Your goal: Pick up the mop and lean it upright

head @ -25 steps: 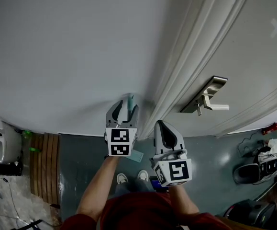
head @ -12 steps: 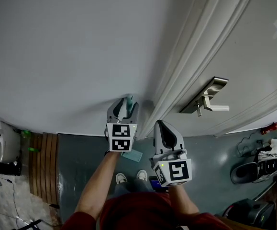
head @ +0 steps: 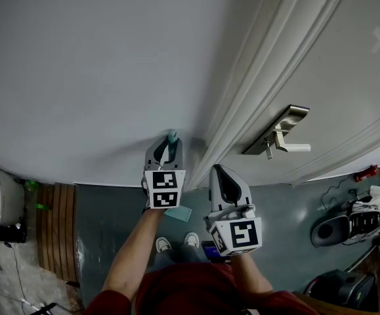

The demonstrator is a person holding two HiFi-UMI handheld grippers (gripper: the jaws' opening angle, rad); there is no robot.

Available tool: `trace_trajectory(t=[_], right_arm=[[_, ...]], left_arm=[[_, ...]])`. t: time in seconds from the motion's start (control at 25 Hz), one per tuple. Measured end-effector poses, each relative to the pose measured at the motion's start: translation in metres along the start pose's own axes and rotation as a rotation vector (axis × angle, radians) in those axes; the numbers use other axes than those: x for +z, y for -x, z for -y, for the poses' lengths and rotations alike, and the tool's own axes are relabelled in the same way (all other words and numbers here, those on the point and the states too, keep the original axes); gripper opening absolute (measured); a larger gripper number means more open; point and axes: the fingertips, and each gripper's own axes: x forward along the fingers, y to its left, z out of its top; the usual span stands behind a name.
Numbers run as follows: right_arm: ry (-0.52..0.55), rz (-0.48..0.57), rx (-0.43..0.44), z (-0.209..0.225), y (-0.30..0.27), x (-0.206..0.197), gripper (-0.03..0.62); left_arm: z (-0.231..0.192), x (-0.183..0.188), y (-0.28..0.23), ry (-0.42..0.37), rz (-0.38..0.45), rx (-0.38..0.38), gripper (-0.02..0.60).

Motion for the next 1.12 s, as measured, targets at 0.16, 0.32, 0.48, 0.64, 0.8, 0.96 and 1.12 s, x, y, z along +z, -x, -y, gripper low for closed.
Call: trace_trajectory(t=[0.16,0.32,0.48,0.64,0.8,0.96,1.12], right_arm=[[-0.001,-0.002,-0.012,0.004,0.0,-0.001,0.017],[0.001,0.0,-0.005,0.003,-0.001,-0.001,0.017],[0.0,0.001,0.001,-0.001,-0.002,0.0,0.017],[-0.001,0.001,0.006,-0.003,-0.001,-0.001,0.017],[-0.005,0.002,0.009,-0.004,0.001,-0.002,0.017],[-0.007,0.003,0.011,-0.006,0.004,-0.002,0.017],[-0.01,0.004,0.015,-0.008,0.007,-0.002,0.017]], left_arm=[[-0.001,0.0,0.002,0.016,0.009,-0.004,0.106],[-0.002,-0.001,0.005,0.024,0.02,-0.003,0.106],[-0.006,0.0,0.012,0.032,0.033,0.002,0.104],[-0.006,-0.001,0.023,0.035,0.043,0.002,0.104],[-0.004,-0.002,0.041,0.033,0.059,0.014,0.104],[-0.003,-0.004,0.066,0.031,0.076,0.033,0.104],[0.001,-0.006,0.089,0.03,0.097,0.04,0.104]])
